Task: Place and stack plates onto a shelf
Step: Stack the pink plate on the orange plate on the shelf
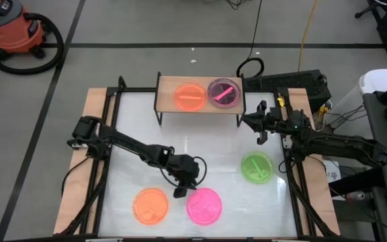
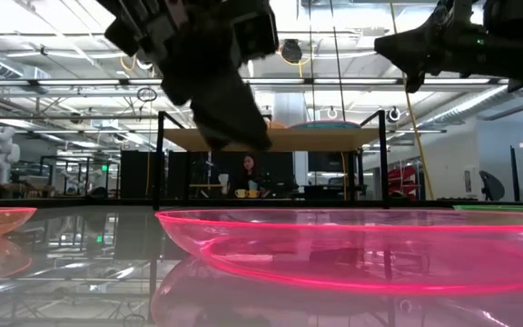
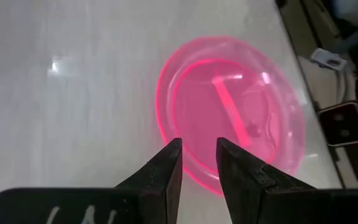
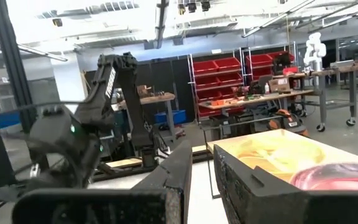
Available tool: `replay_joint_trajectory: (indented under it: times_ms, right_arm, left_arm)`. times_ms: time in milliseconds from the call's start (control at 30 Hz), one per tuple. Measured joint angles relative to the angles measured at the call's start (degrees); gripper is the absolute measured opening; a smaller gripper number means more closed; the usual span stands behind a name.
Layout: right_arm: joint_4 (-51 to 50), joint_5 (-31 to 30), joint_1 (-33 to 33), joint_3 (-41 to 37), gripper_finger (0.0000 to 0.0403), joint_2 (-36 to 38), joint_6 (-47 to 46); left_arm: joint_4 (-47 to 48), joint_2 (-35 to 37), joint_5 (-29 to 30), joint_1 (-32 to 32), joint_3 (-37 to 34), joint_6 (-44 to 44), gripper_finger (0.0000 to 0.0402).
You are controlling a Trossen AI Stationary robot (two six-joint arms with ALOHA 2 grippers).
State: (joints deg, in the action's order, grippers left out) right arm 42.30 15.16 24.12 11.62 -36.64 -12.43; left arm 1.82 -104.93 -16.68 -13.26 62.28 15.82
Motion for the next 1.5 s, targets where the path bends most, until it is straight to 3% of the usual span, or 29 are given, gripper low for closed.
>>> replay_joint_trajectory:
  times_ms: [267, 533, 1500]
  right_arm:
    - [-0.38, 0.0, -0.67, 0.0, 0.005, 0.0, 0.24]
    - [-0.78, 0.0, -0.67, 0.0, 0.005, 0.0, 0.24]
    - [-1.59, -0.08, -0.65, 0.04, 0.005, -0.03, 1.14]
  left_arm:
    - [0.01, -3.52, 1.09, 1.02, -0.04, 5.88, 0.0104]
    - [-0.43, -6.14, -4.34, -0.01, -0.04, 8.96, 0.0104]
    - [-4.87, -8.49, -3.32, -1.45, -0.13, 12.89, 0.0104]
